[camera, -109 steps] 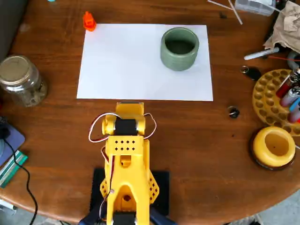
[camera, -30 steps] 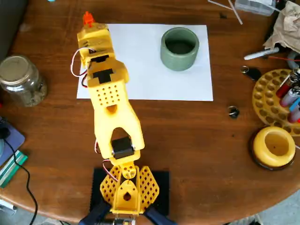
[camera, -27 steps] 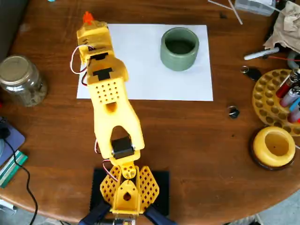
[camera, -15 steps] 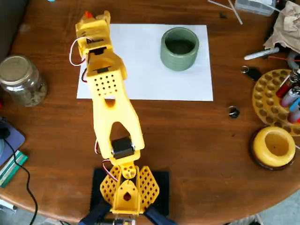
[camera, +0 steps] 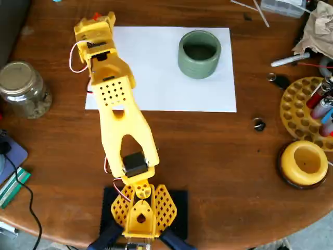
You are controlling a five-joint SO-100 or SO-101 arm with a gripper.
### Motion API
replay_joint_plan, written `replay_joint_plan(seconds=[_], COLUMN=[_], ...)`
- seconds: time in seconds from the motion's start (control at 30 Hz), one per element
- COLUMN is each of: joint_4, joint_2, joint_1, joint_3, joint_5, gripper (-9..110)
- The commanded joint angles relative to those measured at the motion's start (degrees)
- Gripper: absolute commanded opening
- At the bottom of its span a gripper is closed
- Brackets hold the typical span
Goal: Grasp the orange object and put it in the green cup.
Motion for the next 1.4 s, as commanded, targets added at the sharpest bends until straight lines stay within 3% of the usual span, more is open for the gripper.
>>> replay_joint_plan(seconds=[0.0, 0.23, 0.5, 0.87, 1.23, 1.37], joint_4=[0.88, 3.96, 5.10, 9.14, 10.02, 5.19], joint_2=[-1.05, -5.45, -5.71, -0.09, 21.97, 28.48], joint_1=[-0.18, 0.09, 1.05, 2.99, 15.38, 19.86], joint_3=[-5.10, -11.69, -11.78, -8.88, 9.93, 18.28], joint_5=[0.44, 0.53, 0.79, 1.93, -0.44, -3.16], gripper=[29, 28, 0, 0, 0, 0])
